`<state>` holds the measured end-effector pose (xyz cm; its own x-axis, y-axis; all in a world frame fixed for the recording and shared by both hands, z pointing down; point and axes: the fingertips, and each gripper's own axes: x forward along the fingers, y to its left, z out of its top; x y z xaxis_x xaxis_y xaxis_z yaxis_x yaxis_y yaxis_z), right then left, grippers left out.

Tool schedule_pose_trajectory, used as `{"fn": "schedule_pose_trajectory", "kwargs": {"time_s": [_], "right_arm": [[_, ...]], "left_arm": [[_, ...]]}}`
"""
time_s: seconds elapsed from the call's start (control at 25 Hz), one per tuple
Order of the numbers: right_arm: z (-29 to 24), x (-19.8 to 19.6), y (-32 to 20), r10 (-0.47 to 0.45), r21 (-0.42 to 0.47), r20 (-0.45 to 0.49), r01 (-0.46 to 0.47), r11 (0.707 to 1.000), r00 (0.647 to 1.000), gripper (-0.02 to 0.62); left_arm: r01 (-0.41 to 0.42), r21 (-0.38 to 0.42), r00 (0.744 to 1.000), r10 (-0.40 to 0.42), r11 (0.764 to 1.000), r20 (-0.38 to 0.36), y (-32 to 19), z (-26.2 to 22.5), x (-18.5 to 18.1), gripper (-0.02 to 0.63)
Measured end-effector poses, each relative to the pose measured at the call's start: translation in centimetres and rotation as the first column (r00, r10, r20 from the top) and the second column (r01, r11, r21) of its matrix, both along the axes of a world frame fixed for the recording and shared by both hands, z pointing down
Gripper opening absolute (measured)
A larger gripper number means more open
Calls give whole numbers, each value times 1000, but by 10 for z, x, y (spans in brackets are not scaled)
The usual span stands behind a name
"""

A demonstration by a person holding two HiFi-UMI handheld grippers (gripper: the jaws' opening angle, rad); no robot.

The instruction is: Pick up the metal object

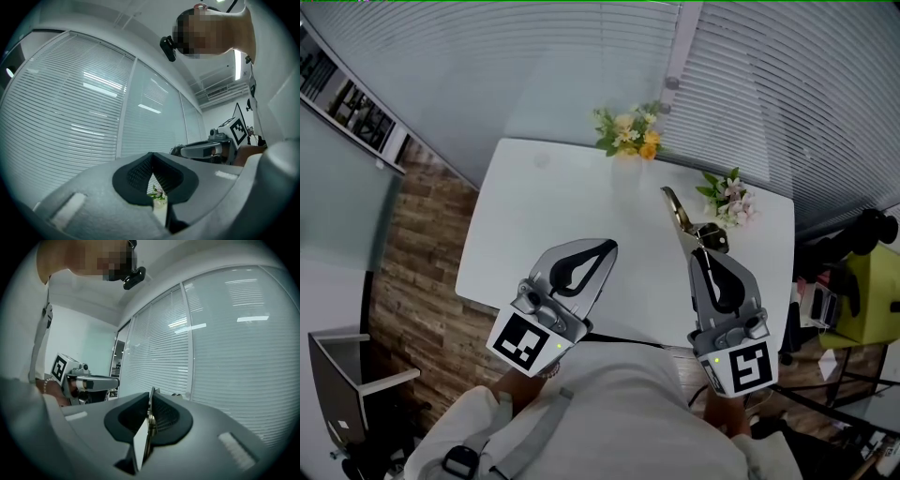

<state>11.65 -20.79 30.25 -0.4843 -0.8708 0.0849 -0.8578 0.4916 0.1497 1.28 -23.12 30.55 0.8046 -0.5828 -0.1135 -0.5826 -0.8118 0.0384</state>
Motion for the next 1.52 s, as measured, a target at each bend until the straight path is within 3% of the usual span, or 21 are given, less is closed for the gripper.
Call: {"fn": "schedule_pose_trajectory", "kwargs": {"time_s": [0.68,1.52], "right_arm": [[-27,-1,13,6,53,-19,-5,999,1000,25],[-27,-5,10,5,48,-25,-4,999,1000,23]], "left_arm": [[-3,10,1000,3,1000,-8,-1,-5,0,5],[-7,11,1000,7,1000,-16,-2,-7,-1,5]]}}
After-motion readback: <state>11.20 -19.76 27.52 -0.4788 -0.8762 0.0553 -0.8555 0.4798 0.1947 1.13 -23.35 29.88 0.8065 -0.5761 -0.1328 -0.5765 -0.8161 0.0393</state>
